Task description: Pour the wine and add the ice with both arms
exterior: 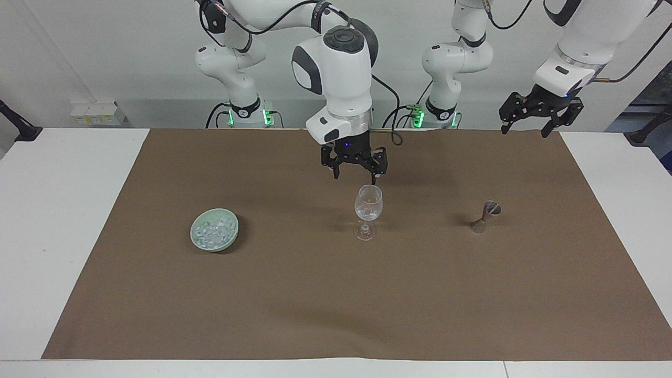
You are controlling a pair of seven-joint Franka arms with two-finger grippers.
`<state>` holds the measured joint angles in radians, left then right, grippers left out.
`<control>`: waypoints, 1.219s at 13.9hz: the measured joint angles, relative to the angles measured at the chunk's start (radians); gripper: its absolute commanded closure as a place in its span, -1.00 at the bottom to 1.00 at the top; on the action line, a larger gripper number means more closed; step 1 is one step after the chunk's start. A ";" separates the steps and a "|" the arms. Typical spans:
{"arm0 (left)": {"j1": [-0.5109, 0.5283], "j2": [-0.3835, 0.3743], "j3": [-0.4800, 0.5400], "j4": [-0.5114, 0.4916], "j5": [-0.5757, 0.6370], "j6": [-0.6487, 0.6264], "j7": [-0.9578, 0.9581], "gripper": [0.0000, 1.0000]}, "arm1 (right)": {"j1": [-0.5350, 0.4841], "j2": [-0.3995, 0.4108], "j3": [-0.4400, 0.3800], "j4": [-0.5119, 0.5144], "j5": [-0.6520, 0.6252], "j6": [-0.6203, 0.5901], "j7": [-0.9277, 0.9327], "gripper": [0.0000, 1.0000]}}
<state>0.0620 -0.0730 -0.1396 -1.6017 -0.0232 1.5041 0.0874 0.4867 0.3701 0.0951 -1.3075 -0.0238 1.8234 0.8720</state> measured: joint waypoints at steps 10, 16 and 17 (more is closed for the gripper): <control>0.000 0.000 0.000 0.000 0.000 0.000 0.000 -1.00 | -0.336 -0.332 -0.004 -0.205 0.001 -0.250 -0.399 -1.00; 0.000 0.000 0.000 0.000 0.000 0.000 0.000 -1.00 | -0.460 -0.350 -0.005 -0.207 0.001 -0.275 -0.512 -1.00; 0.000 0.000 0.000 0.000 0.000 0.000 0.000 -1.00 | -0.467 -0.350 -0.004 -0.202 0.001 -0.274 -0.513 -1.00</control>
<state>0.0620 -0.0730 -0.1396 -1.6017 -0.0231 1.5040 0.0874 0.0202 0.0200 0.0906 -1.5095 -0.0223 1.5499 0.3595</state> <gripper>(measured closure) 0.000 0.000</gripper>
